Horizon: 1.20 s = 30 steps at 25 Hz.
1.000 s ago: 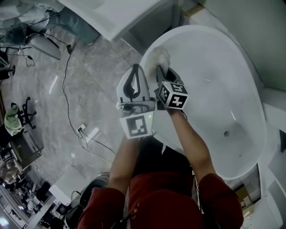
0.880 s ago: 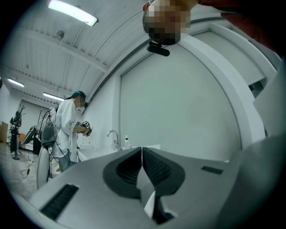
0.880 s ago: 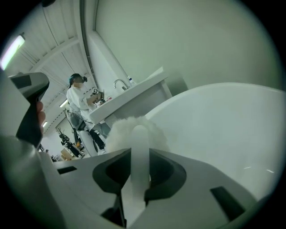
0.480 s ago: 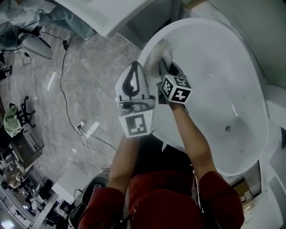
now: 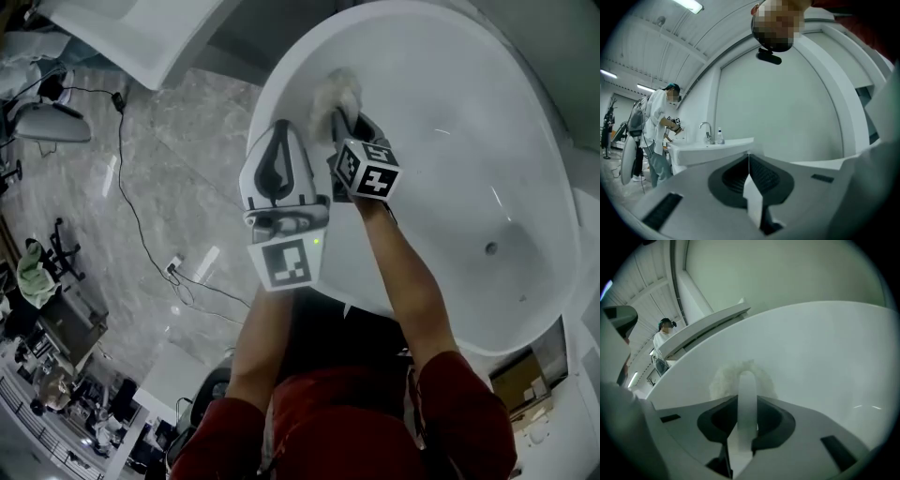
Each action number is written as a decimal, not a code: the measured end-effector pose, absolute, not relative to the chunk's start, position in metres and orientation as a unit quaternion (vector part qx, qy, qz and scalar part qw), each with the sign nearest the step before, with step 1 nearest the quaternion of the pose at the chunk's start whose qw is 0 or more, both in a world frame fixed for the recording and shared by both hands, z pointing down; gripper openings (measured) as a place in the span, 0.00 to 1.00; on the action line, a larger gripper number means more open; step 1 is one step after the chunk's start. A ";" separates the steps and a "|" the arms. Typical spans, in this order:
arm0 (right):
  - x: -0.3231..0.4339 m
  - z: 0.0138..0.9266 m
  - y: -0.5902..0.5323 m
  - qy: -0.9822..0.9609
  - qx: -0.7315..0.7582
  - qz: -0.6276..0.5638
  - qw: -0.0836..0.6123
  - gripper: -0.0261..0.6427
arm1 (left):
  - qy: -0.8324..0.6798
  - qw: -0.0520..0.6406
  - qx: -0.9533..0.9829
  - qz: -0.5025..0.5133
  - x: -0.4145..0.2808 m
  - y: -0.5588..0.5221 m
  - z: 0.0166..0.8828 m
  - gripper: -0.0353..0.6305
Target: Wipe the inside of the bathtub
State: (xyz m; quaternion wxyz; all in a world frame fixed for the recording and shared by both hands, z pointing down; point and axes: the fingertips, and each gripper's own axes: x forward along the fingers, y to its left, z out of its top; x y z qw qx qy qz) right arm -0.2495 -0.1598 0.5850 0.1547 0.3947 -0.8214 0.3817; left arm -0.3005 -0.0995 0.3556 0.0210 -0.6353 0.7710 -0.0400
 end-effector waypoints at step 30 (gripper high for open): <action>-0.108 0.824 -0.184 -0.733 0.482 0.445 0.179 0.18 | 0.699 -0.011 -0.708 -0.098 -0.187 -0.190 0.554 0.08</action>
